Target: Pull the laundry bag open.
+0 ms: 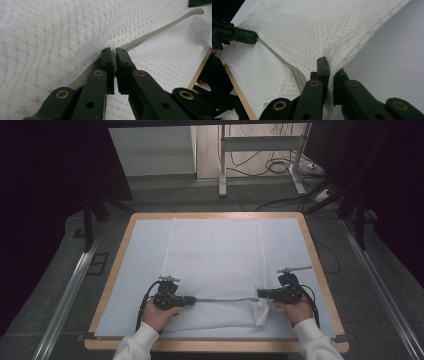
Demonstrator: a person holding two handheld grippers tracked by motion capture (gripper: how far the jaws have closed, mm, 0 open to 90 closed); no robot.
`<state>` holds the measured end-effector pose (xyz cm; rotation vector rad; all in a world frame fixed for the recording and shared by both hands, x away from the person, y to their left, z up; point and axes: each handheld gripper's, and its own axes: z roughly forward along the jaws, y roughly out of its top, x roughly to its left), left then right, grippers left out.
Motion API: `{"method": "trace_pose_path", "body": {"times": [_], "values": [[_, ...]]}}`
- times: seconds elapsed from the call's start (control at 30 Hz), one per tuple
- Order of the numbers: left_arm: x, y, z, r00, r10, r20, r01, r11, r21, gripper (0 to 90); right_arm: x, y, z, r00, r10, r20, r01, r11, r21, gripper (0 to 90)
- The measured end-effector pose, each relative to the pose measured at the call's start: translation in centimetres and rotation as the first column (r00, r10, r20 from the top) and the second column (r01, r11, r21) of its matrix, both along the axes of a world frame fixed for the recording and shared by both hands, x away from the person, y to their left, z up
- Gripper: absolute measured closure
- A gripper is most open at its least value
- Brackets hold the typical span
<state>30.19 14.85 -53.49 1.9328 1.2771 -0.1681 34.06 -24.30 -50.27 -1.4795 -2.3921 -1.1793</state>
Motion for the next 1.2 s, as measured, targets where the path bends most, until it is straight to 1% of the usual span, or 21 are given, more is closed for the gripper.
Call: {"method": "trace_pose_path", "body": {"times": [0.03,0.17,0.5,0.6,0.8,0.9,1.0,1.1,1.2], "values": [[0.0,0.1,0.1,1.0,0.002,0.002,-0.002,1.0,0.009,86.6,0.0,0.0,0.0,1.0,0.001,-0.001,-0.001,1.0,0.003,87.7],[-0.1,0.5,0.1,1.0,0.009,0.003,-0.009,0.9999,0.012,86.6,0.0,0.0,0.0,1.0,-0.002,-0.002,0.002,1.0,0.003,87.7],[-0.3,2.1,0.2,0.9994,0.034,-0.002,-0.034,0.9994,-0.005,86.6,0.0,0.0,0.0,1.0,0.002,0.003,-0.002,1.0,-0.002,87.7],[-0.4,2.7,0.3,0.999,0.044,-0.001,-0.044,0.999,-0.006,86.5,0.0,0.0,0.0,1.0,0.002,0.004,-0.002,1.0,-0.001,87.7],[-0.6,3.6,0.3,0.9988,0.048,-0.011,-0.048,0.9988,-0.009,86.5,0.0,0.1,0.0,1.0,0.005,0.005,-0.005,1.0,-0.003,87.7],[-0.7,4.0,0.3,0.9986,0.052,-0.009,-0.053,0.9986,-0.009,86.5,0.0,0.1,0.0,1.0,0.005,0.007,-0.005,1.0,-0.003,87.7],[-0.8,4.6,0.3,0.9978,0.066,-0.007,-0.066,0.9978,-0.005,86.5,0.0,0.1,0.0,1.0,0.005,0.008,-0.005,1.0,-0.008,87.7],[-0.9,5.2,0.3,0.997,0.077,-0.007,-0.077,0.9969,-0.013,86.5,0.0,0.1,0.0,1.0,0.004,0.008,-0.004,1.0,-0.008,87.7],[-1.1,5.7,0.3,0.9965,0.083,-0.007,-0.083,0.9965,-0.011,86.5,0.0,0.1,0.0,1.0,0.004,0.008,-0.004,1.0,-0.009,87.7]]}}
